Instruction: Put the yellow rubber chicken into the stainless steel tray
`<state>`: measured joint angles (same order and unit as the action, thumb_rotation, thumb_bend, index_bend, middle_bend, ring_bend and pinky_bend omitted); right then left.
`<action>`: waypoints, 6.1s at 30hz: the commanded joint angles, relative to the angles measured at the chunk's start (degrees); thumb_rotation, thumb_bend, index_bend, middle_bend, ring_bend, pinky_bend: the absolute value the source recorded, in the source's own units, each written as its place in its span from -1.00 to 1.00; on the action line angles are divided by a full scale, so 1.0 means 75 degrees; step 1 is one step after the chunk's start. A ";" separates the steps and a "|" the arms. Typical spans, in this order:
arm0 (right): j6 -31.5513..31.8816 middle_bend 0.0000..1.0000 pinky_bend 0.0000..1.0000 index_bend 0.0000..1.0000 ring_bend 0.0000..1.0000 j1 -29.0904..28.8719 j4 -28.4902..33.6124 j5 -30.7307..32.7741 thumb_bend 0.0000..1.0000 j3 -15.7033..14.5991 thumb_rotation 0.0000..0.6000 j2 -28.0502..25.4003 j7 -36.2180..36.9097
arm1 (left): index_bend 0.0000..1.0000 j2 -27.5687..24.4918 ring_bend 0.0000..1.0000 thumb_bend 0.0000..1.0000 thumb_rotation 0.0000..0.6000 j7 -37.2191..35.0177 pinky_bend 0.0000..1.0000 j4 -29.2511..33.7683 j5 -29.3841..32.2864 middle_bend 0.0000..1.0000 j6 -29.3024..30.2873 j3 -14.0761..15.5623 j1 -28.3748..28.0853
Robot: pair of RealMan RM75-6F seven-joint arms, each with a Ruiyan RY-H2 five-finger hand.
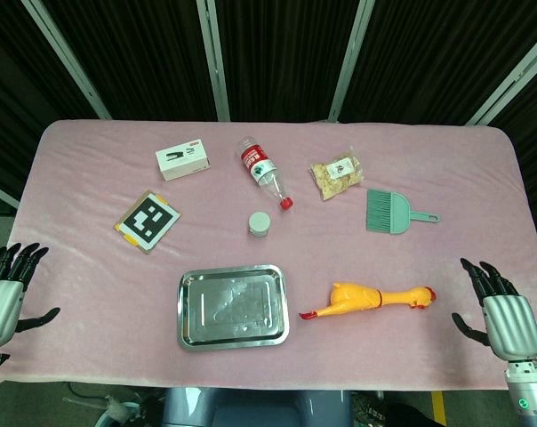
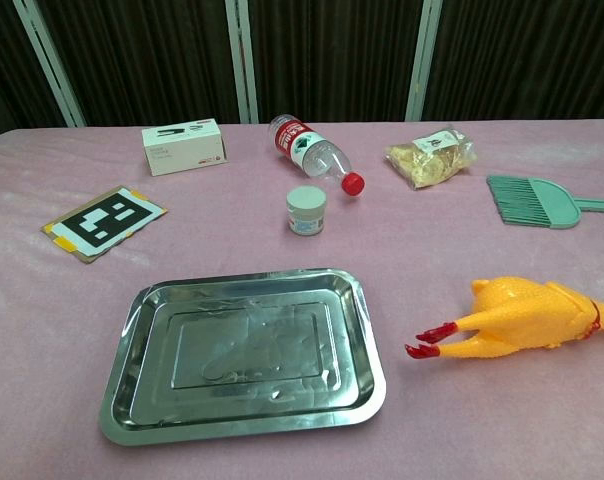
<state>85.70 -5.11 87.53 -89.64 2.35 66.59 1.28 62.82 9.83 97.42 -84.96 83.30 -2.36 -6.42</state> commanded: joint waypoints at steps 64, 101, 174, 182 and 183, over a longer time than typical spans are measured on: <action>-0.3797 -0.57 -0.47 -0.36 -0.65 -0.2073 -0.1644 0.0834 -0.46 -0.0076 1.00 0.1558 -0.1206 | -0.77 -0.0118 -0.98 -1.00 1.00 0.0322 -0.98 0.0317 0.0088 -0.84 -0.0372 -0.0060 -0.0283; -0.3251 0.23 0.56 0.47 0.22 -0.2344 -0.1482 0.0292 0.34 -0.0047 1.00 0.1257 0.1041 | -0.77 -0.0163 -0.98 -1.00 1.00 -0.0016 -0.98 0.0227 0.0140 -0.83 -0.0532 0.0039 -0.0331; -0.3492 0.39 0.71 0.71 0.37 -0.3666 0.0278 0.0419 0.51 0.0403 1.00 0.0791 0.5204 | -0.73 0.4508 -0.78 -0.87 1.00 0.4823 -0.84 0.1358 0.3121 -0.72 -0.2508 -0.1941 -0.5287; -0.3440 0.39 0.71 0.72 0.38 -0.3636 0.0331 0.0302 0.52 0.0323 1.00 0.0724 0.5257 | -0.67 0.4712 -0.71 -0.74 1.00 0.4869 -0.76 0.1180 0.3473 -0.66 -0.2424 -0.2077 -0.5477; -0.3425 0.39 0.71 0.72 0.38 -0.3628 0.0341 0.0285 0.52 0.0312 1.00 0.0710 0.5274 | -0.66 0.4750 -0.70 -0.73 1.00 0.4911 -0.76 0.1143 0.3541 -0.65 -0.2431 -0.2105 -0.5531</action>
<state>59.93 -32.37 90.03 -87.42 4.75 71.98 40.76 98.15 46.37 106.27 -58.83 65.07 -17.92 -47.53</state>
